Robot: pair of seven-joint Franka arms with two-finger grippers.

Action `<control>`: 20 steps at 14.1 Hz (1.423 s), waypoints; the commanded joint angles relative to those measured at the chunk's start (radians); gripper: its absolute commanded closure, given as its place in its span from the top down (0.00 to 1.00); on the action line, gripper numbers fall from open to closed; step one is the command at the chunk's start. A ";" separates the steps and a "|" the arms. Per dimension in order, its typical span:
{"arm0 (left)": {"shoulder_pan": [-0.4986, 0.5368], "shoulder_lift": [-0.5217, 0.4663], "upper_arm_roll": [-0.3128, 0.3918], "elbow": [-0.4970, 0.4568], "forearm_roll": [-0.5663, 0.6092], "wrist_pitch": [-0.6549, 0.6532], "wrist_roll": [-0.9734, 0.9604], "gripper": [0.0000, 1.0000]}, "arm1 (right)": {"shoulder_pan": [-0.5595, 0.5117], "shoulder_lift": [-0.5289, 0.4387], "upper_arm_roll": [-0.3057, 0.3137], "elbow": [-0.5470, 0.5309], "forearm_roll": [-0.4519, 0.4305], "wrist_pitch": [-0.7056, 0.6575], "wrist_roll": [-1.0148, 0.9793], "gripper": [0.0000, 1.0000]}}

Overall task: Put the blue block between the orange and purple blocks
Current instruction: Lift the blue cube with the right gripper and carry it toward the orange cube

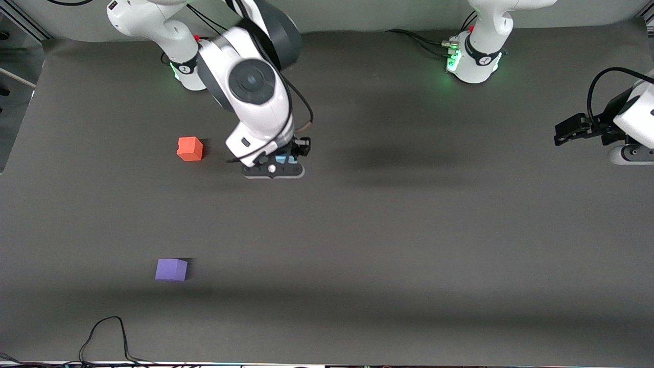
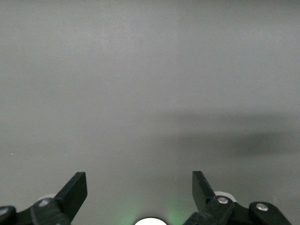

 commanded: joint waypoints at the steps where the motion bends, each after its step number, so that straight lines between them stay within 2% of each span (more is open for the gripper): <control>1: -0.007 -0.001 0.006 0.002 -0.003 0.037 0.011 1.00 | -0.024 -0.072 -0.010 0.013 0.019 -0.090 -0.091 0.18; 3: -0.007 -0.001 0.006 0.001 -0.003 0.049 0.011 1.00 | -0.024 -0.144 -0.075 -0.055 0.015 -0.121 -0.210 0.18; 6: -0.007 -0.001 0.006 -0.001 -0.003 0.050 0.011 1.00 | -0.023 -0.281 -0.202 -0.238 0.004 -0.110 -0.400 0.18; 9: -0.006 0.000 0.006 -0.007 -0.003 0.036 0.011 1.00 | -0.024 -0.365 -0.263 -0.339 -0.091 -0.104 -0.476 0.18; 13: -0.006 0.000 0.006 -0.007 -0.003 0.036 0.011 1.00 | -0.023 -0.391 -0.492 -0.393 -0.091 -0.081 -0.698 0.18; 15: -0.003 0.000 0.006 -0.007 -0.003 0.027 0.011 1.00 | -0.021 -0.404 -0.579 -0.448 -0.091 -0.031 -0.763 0.18; 17: -0.003 -0.001 0.006 -0.005 -0.003 0.016 0.011 1.00 | -0.021 -0.402 -0.622 -0.473 -0.091 0.003 -0.812 0.18; 20: -0.003 -0.001 0.006 -0.002 -0.003 0.011 0.011 1.00 | -0.024 -0.373 -0.629 -0.498 -0.087 0.046 -0.811 0.18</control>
